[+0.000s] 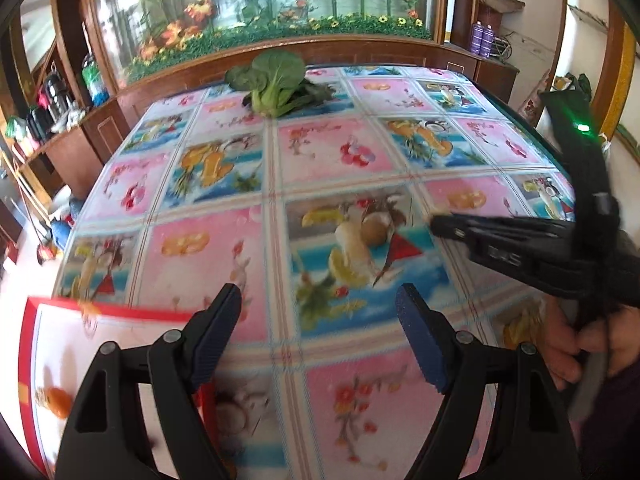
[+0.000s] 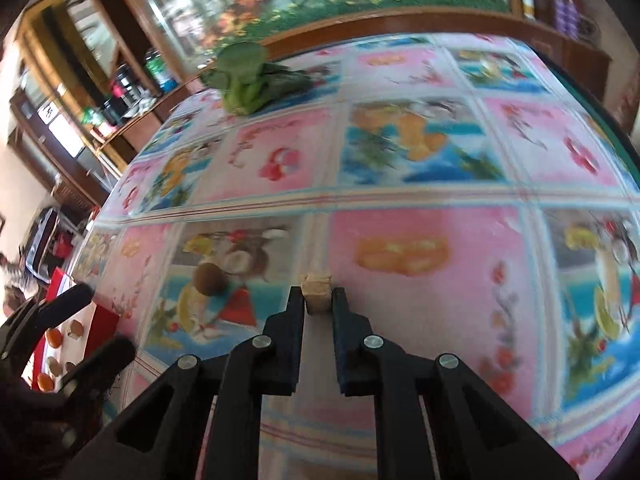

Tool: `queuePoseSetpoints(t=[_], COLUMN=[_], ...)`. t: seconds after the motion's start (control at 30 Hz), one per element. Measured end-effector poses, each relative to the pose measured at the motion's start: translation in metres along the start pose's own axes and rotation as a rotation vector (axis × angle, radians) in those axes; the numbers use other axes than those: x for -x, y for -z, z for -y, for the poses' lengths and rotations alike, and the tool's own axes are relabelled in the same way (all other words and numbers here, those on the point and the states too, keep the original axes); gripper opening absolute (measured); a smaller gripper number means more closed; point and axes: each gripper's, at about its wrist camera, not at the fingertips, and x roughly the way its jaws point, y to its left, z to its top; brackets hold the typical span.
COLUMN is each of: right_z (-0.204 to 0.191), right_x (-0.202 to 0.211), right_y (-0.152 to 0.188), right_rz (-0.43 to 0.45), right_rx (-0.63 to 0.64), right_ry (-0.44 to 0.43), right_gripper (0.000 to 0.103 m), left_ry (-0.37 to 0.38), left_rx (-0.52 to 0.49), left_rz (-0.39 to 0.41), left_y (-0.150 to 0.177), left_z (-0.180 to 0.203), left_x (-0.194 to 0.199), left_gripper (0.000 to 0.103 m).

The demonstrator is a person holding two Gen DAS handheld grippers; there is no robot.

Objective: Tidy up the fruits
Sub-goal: 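Grasp a beige cube with the right tool while the left tool grasps a brown kiwi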

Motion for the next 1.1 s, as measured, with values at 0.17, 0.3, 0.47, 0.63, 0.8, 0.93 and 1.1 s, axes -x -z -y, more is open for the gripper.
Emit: queuePoseSetpoints(t=[0.17,0.3,0.47,0.63,0.8,0.93,1.1], right_z=[0.003,-0.002,0.000,-0.001,-0.002,-0.004,-0.017], right_x=[0.004,0.002,0.001,0.001,0.001,0.002,0.006], right_y=[0.004,0.004,0.003,0.002,0.003,0.004,0.008], right_rz=[-0.002,0.001,-0.003,-0.001,0.002,0.010,0.051], right_rx=[0.003,0.030,0.027,0.036,0.042,0.043,0.072], right_ry=[0.012,0.036,0.026,0.033,0.038,0.045,0.010], right_gripper=[0.011,0.012,0.012,0.012,0.012,0.012,0.011], left_ry=[-0.019,-0.007,0.005,0.031,0.040,0.020,-0.029], left_rx=[-0.035,-0.020,-0.001,0.026,0.016,0.000,-0.030], left_rz=[0.001,-0.027,-0.034,-0.059,-0.055,-0.025,0.076], left_y=[-0.018,-0.027,-0.030,-0.033,-0.033,-0.028,-0.024], left_z=[0.018,0.026,0.030,0.030,0.034,0.038,0.037], left_x=[-0.030,-0.052,-0.066,-0.079,-0.078,-0.065,-0.025], left_gripper=[0.080,0.080,0.075,0.039,0.026,0.026,0.026])
